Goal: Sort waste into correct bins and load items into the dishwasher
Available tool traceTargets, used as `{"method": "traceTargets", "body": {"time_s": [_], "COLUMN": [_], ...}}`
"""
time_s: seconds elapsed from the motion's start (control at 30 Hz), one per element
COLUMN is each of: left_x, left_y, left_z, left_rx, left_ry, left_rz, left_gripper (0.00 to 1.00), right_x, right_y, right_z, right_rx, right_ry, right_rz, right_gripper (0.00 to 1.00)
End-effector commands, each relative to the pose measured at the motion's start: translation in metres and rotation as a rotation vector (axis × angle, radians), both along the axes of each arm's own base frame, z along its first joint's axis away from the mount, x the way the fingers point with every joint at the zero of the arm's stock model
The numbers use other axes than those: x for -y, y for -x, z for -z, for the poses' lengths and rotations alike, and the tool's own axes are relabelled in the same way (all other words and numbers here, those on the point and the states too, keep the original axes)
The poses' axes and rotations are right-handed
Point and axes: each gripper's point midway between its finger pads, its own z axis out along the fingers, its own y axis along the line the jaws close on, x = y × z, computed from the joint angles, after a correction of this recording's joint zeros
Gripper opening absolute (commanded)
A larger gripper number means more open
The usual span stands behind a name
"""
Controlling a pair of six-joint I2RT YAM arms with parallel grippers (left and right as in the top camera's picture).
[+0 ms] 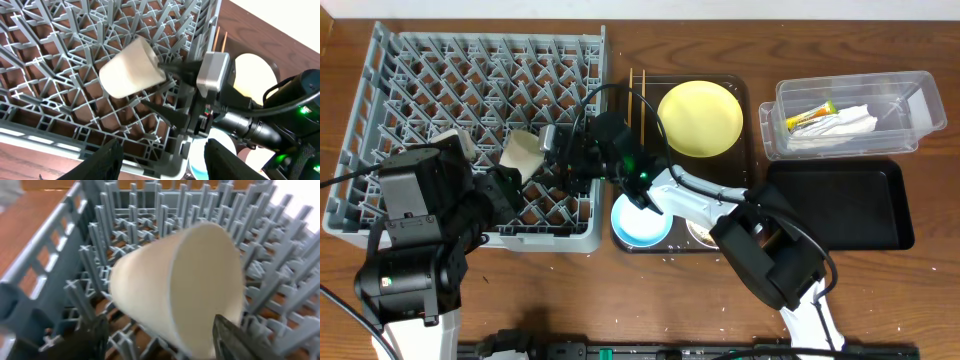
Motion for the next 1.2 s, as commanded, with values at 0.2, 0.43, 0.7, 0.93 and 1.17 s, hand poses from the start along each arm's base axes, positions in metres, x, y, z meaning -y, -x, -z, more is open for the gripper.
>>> {"method": "traceTargets", "body": {"time_s": [0.2, 0.43, 0.7, 0.93, 1.17], "left_x": [-0.003, 0.002, 0.06, 0.122, 0.143], "left_y": [0.0, -0.003, -0.01, -0.004, 0.01], "left_z": [-0.004, -0.008, -0.039, -0.096, -0.114], "left_rx": [0.012, 0.029, 0.141, 0.255, 0.258], "left_ry": [-0.005, 0.035, 0.28, 0.649, 0.78], "left_rz": [-0.014, -0.014, 0.26, 0.664, 0.865], "left_gripper": [0.55, 0.62, 0.78, 0.86, 0.86], "right_x": [0.009, 0.084, 0.174, 0.211, 0.197], "right_y": [0.011, -0.013, 0.046, 0.111, 0.124], "right_z": [-0.04, -0.108, -0.189, -0.253, -0.257], "right_rx": [-0.14, -0.355, -0.414, -0.402, -0.342], "right_ry": [-0.02, -0.002, -0.043, -0.252, -0.254], "right_rz": [0.008, 0.227, -0.013, -0.44, -0.508], "right_gripper": [0.01, 0.01, 0.01, 0.01, 0.01]}}
